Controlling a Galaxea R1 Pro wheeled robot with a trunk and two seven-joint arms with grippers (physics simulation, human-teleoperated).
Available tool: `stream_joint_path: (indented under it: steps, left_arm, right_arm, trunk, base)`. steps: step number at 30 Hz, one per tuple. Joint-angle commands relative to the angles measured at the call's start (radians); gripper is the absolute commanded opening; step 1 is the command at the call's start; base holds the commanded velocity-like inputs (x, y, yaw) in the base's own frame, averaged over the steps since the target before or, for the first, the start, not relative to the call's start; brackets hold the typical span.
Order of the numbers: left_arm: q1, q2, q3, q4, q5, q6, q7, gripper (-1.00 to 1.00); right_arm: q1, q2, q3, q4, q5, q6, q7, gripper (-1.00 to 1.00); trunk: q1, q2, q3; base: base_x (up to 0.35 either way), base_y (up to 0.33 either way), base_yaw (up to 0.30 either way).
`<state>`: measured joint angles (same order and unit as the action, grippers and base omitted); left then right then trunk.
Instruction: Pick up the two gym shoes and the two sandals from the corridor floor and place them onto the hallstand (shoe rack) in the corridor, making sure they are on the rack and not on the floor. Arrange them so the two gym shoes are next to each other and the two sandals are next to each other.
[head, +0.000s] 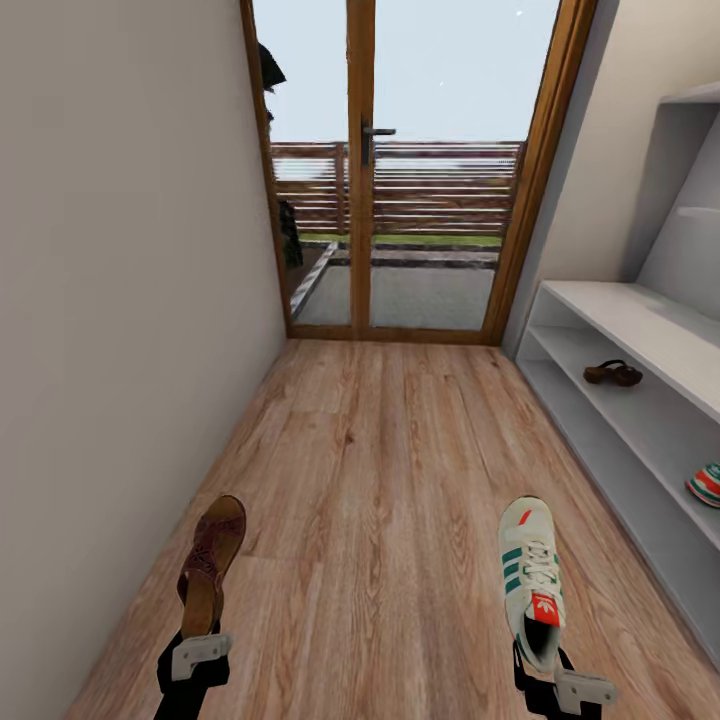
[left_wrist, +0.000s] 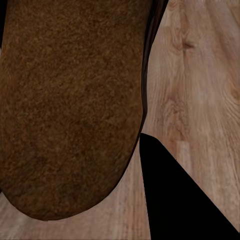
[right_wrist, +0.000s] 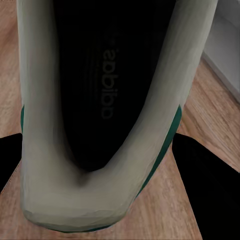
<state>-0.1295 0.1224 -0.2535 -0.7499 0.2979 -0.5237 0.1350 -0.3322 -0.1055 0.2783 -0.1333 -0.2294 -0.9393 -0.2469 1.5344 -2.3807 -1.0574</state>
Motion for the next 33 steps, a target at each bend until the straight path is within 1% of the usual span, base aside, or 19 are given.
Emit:
stream_joint_path:
  steps: [1,29,33]
  left_arm:
    - [-0.001,0.001,-0.008,0.000,0.001,-0.003,0.011,-1.00]
    - [-0.001,0.001,-0.008,-0.001,0.001,-0.004,0.011,-1.00]
    - [-0.001,0.001,-0.007,-0.002,0.001,-0.004,0.011,-1.00]
  right_arm:
    - [-0.001,0.000,0.009,0.000,-0.008,-0.003,-0.003,-1.00]
    - [0.000,0.000,0.009,0.000,-0.010,-0.001,-0.003,-1.00]
    - [0.000,0.000,0.009,0.000,-0.010,-0.001,-0.003,-1.00]
  trunk:
    - [0.000,0.000,-0.001]
    - [0.000,0.000,-0.001]
    - [0.000,0.000,-0.001]
  base:
    - [0.339,0.000,0.000]
    - [0.339,0.000,0.000]
    - [0.339,0.000,-0.151]
